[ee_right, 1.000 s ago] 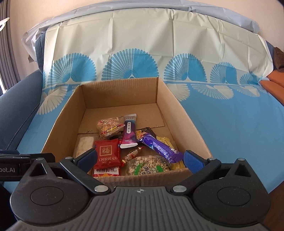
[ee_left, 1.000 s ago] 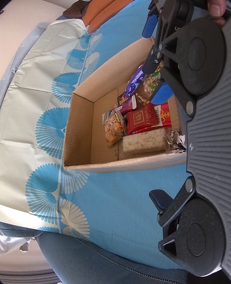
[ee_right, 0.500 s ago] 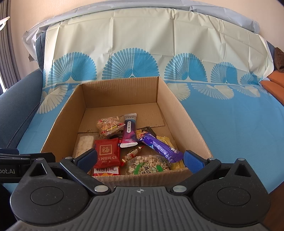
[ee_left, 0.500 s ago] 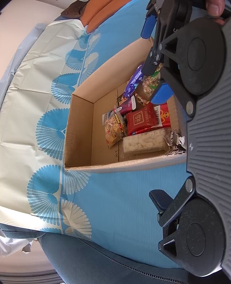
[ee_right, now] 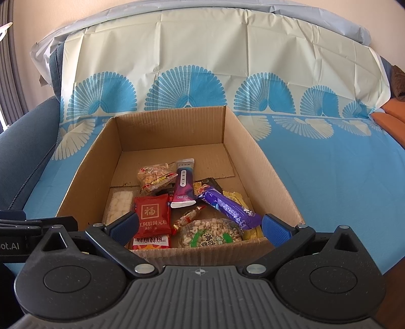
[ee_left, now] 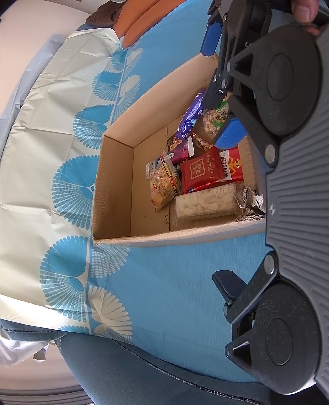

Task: Organize snacks

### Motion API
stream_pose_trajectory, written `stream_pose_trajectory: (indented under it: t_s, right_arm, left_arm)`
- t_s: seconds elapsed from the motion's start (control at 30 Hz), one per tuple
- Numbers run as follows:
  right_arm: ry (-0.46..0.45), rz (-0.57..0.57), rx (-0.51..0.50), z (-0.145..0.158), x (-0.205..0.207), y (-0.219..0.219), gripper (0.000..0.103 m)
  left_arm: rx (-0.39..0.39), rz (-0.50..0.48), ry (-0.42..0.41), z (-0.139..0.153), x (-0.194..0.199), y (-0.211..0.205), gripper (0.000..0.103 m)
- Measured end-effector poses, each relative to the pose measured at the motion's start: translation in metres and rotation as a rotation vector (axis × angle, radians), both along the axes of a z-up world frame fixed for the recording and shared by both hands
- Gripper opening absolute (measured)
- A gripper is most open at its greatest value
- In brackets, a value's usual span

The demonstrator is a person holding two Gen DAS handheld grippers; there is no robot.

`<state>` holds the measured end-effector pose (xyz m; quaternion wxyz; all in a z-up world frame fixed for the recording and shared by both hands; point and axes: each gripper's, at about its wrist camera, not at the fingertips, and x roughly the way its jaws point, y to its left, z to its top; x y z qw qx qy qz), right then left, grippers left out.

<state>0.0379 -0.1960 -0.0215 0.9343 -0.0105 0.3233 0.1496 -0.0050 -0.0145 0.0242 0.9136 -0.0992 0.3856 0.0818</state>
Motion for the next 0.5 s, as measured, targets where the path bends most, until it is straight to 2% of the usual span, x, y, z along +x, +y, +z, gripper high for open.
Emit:
stream_pose_trajectory:
  t_s: [0.5]
  right_arm:
    - [0.001,0.0,0.0,0.0,0.0004,-0.0002,0.102]
  left_arm:
    - [0.002,-0.004,-0.007,-0.0003,0.0006,-0.0006,0.102]
